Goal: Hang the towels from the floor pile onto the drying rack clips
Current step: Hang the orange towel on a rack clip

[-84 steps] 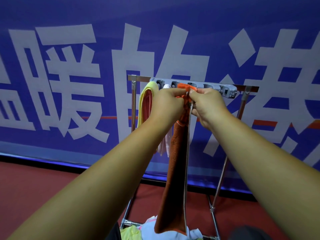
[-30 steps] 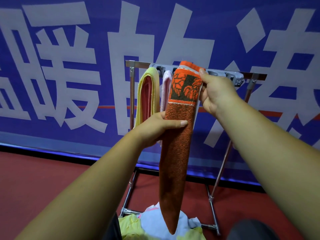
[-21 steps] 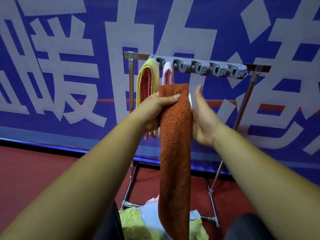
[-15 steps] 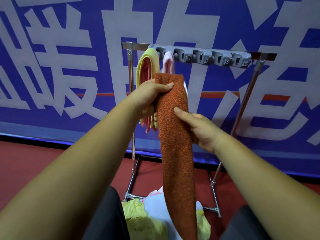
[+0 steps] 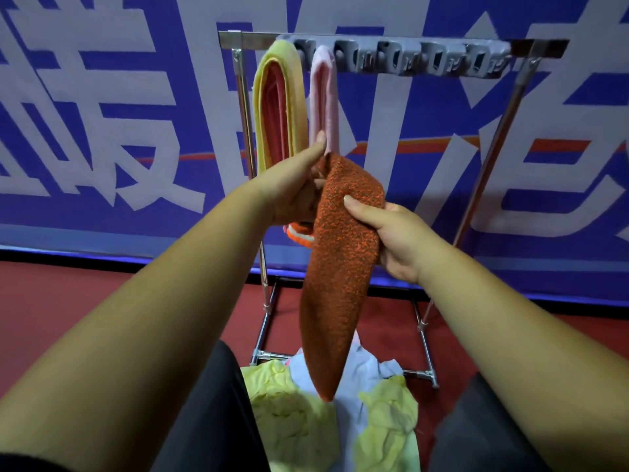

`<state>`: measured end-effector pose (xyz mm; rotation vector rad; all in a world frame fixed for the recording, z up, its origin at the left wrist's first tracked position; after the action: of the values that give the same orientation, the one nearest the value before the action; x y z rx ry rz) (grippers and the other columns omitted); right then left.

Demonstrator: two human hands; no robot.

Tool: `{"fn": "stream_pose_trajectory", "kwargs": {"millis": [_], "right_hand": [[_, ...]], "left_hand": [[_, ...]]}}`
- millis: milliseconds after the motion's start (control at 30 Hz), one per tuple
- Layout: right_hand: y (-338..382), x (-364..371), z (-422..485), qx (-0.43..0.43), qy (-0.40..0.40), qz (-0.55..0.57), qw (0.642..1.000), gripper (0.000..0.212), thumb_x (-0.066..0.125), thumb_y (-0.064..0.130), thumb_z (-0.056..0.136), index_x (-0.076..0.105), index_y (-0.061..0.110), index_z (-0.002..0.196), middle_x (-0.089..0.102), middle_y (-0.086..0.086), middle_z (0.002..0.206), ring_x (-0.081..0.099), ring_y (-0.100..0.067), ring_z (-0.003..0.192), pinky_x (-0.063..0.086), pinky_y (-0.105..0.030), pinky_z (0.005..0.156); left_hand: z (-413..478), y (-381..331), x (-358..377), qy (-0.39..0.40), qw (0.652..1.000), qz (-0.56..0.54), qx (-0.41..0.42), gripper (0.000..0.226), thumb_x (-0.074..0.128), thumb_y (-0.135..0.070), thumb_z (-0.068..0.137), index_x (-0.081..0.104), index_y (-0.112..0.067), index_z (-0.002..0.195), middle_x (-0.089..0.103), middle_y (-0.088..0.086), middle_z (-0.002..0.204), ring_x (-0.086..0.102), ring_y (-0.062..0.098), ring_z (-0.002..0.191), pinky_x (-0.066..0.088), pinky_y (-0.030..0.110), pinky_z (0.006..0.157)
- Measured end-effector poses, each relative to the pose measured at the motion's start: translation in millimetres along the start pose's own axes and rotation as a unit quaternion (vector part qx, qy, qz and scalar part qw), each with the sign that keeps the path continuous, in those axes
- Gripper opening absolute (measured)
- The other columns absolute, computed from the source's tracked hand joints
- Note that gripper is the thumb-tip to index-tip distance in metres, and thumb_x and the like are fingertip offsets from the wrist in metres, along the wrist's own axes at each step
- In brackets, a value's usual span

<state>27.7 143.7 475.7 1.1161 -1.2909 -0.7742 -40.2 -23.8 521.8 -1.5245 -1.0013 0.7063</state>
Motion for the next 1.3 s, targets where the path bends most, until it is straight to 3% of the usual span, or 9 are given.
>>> {"fn": "stream_pose_trajectory", "kwargs": {"millis": [100,233,400,533,633,767,967,1167,1300], "right_hand": [[-12,-8,16,0.006,-0.067,0.041,0.997,0.033,0.064,0.02,0.106,0.07,0.001,0.133,0.078,-0.019,0.119,0.078,-0.028,0.097,0.066,-0.042,0.085],[-41,-20,35,0.058,-0.122,0.1,0.986,0.032,0.053,0.019,0.111,0.064,0.003,0.136,0.077,-0.018,0.121,0.075,-0.029,0.11,0.062,-0.047,0.091],[-81,-36,47,0.102,-0.17,0.148,0.969,0.029,0.046,0.012,0.112,0.057,0.008,0.138,0.075,-0.015,0.118,0.072,-0.032,0.116,0.058,-0.06,0.088],[-112,-52,58,0.096,-0.213,0.177,0.956,0.037,0.048,0.007,0.108,0.053,0.009,0.145,0.075,-0.016,0.115,0.078,-0.029,0.093,0.064,-0.053,0.068],[-132,-62,65,0.084,-0.23,0.209,0.947,0.036,0.048,0.008,0.109,0.052,0.013,0.144,0.075,-0.018,0.119,0.079,-0.032,0.09,0.064,-0.055,0.062],[-157,-77,78,0.072,-0.244,0.251,0.934,0.039,0.049,0.007,0.108,0.049,0.016,0.146,0.067,-0.022,0.137,0.072,-0.044,0.113,0.061,-0.067,0.069],[-153,-84,106,0.041,-0.283,0.26,0.922,0.03,0.049,0.002,0.107,0.054,0.022,0.13,0.063,-0.018,0.137,0.069,-0.04,0.118,0.058,-0.074,0.08],[-152,-88,115,0.039,-0.283,0.252,0.924,0.038,0.069,0.002,0.095,0.06,0.009,0.131,0.072,-0.016,0.119,0.073,-0.035,0.106,0.063,-0.064,0.071],[-149,-94,114,0.006,-0.301,0.075,0.951,0.027,0.084,0.012,0.078,0.063,0.017,0.094,0.076,-0.008,0.093,0.077,-0.028,0.092,0.064,-0.065,0.081]], "left_hand": [[6,31,-6,-0.058,0.995,0.073,-0.023,0.089,0.034,-0.085,0.094,0.069,-0.007,0.12,0.074,0.012,0.103,0.072,0.026,0.095,0.058,0.041,0.091],[9,74,-5,-0.142,0.979,0.146,0.016,0.08,0.041,-0.086,0.091,0.073,-0.016,0.113,0.077,-0.002,0.111,0.072,0.022,0.106,0.056,0.042,0.097],[7,142,6,-0.158,0.969,0.185,0.035,0.056,0.056,-0.039,0.088,0.054,-0.023,0.141,0.063,-0.005,0.136,0.061,0.013,0.124,0.048,0.037,0.106],[16,186,19,-0.088,0.971,0.221,0.008,0.078,0.065,-0.018,0.079,0.036,-0.022,0.151,0.065,-0.003,0.122,0.062,0.004,0.092,0.05,0.021,0.08],[30,215,28,-0.134,0.954,0.267,0.021,0.071,0.071,-0.003,0.088,0.034,-0.013,0.148,0.062,-0.009,0.103,0.058,-0.011,0.077,0.043,0.003,0.066],[60,246,26,-0.24,0.926,0.291,-0.005,0.038,0.073,-0.025,0.092,0.05,-0.011,0.121,0.064,-0.009,0.095,0.06,0.01,0.082,0.041,0.014,0.061],[87,278,13,-0.294,0.89,0.344,-0.066,0.022,0.062,-0.034,0.091,0.058,-0.016,0.105,0.074,0.012,0.101,0.071,0.037,0.093,0.059,0.045,0.079],[99,289,7,-0.294,0.892,0.334,-0.075,0.02,0.059,-0.021,0.089,0.064,-0.014,0.108,0.075,0.012,0.1,0.07,0.038,0.096,0.059,0.045,0.082],[103,288,8,-0.283,0.891,0.35,-0.059,0.015,0.056,-0.018,0.094,0.068,-0.016,0.103,0.075,0.013,0.1,0.068,0.039,0.098,0.052,0.037,0.077]]}}
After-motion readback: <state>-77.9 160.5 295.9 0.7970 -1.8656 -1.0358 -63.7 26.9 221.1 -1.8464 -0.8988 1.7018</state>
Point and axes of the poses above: each hand's wrist, its own z-axis towards the middle knuckle, its own x-axis out of the palm, y = z × x, the point moved 2 cm from there along z, towards the middle knuckle
